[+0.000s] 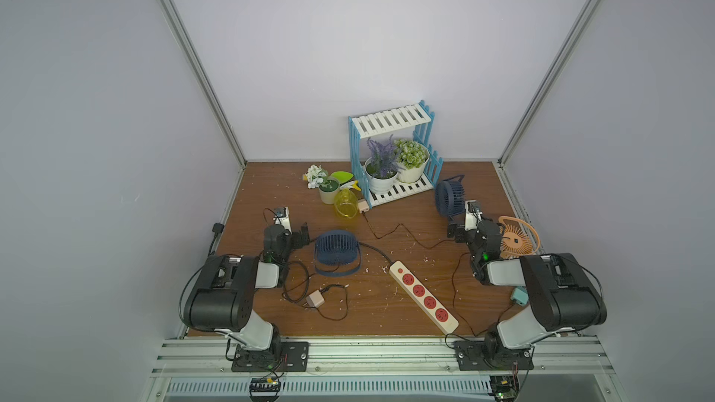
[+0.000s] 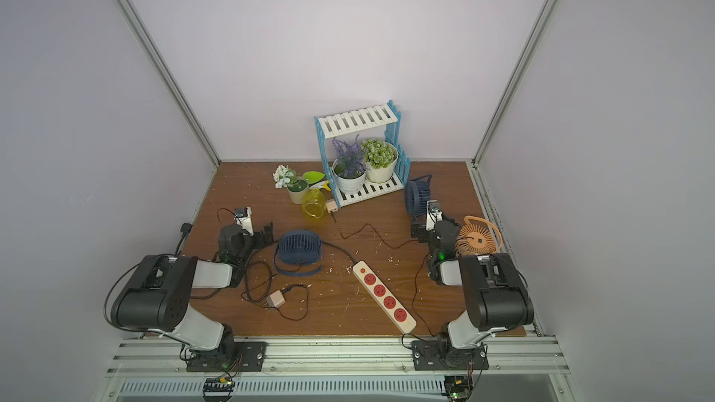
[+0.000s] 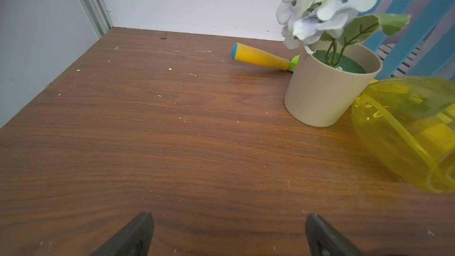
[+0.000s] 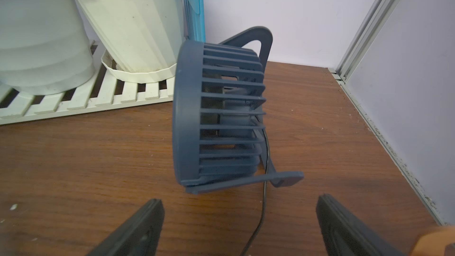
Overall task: Plug the desk fan into the power strip
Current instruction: Pick up the plug from the center of the board.
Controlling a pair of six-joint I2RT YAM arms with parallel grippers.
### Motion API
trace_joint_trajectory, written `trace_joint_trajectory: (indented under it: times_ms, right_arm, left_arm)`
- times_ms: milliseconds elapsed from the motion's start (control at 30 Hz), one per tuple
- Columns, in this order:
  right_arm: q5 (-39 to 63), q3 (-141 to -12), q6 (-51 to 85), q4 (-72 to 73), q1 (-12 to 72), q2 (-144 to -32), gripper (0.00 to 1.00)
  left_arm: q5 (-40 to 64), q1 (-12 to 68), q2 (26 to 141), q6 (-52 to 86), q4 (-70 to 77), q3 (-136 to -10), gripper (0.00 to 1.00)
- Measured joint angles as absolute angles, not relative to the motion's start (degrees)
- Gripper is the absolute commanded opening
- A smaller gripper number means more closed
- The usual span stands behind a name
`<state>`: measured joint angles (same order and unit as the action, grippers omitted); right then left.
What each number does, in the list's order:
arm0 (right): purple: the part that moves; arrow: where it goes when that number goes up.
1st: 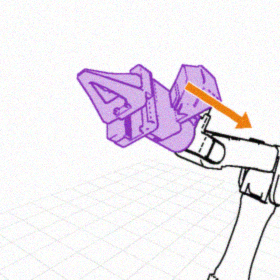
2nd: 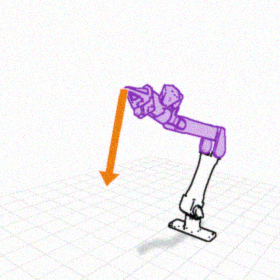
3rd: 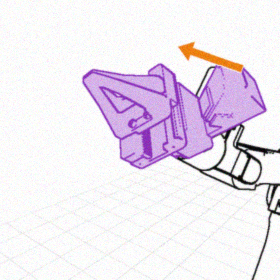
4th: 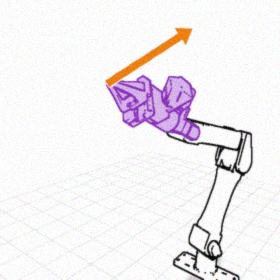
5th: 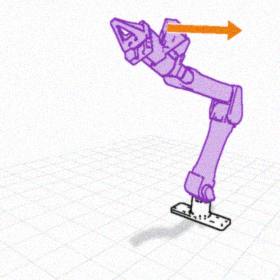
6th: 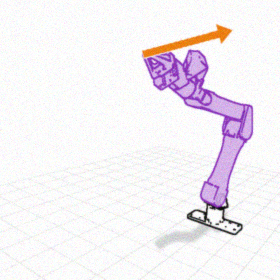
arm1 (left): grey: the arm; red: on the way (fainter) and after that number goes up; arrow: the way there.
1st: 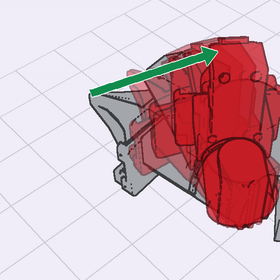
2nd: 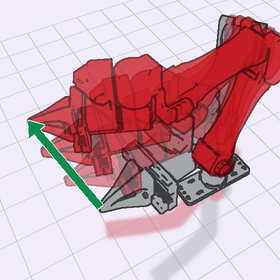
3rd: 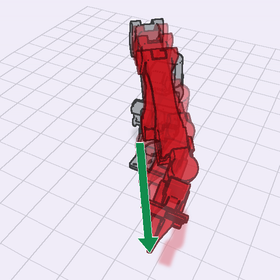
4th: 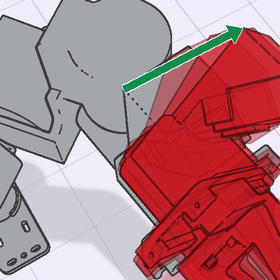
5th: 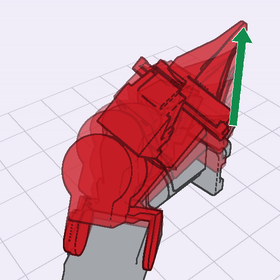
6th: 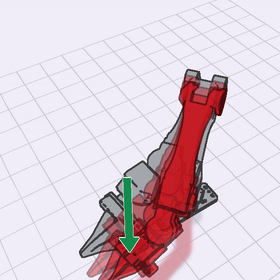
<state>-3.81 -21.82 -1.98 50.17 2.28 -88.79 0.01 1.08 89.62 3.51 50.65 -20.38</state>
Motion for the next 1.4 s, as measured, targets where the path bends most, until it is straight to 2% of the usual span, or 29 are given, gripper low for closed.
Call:
trace_joint_trajectory:
  times_ms: [567, 733, 867, 1000, 1167, 1300, 1400]
  right_arm:
    - [-5.2, -21.1, -1.7, 50.5, 2.3, -87.5, 1.00]
    - [-6.9, -22.0, 1.2, 37.5, 2.3, -70.8, 0.99]
    - [-0.8, -31.2, 5.9, 25.5, 3.5, -62.5, 0.95]
    - [2.4, -38.6, 7.7, 14.1, 14.2, -63.4, 0.89]
    - [4.0, -40.8, 9.7, 3.8, 29.8, -68.1, 0.85]
    - [3.9, -41.0, 13.5, 0.4, 37.1, -71.6, 0.82]
    - [2.6, -42.9, 15.7, 0.1, 41.4, -76.8, 0.79]
  left_arm:
    - [0.6, 1.0, 89.0, 3.5, 50.1, -20.4, 0.99]
    - [1.3, 1.1, 77.2, 3.4, 43.3, -20.3, 0.99]
    - [1.5, 2.2, 66.4, 5.8, 34.9, -23.2, 0.99]
    - [2.5, 5.6, 61.6, 10.5, 24.1, -29.1, 0.99]
    - [6.5, 7.9, 57.0, 16.7, 14.1, -33.0, 0.99]
    - [9.2, 9.8, 55.0, 20.9, 7.4, -35.2, 0.99]
    - [10.1, 14.2, 55.0, 23.0, 3.2, -37.2, 0.99]
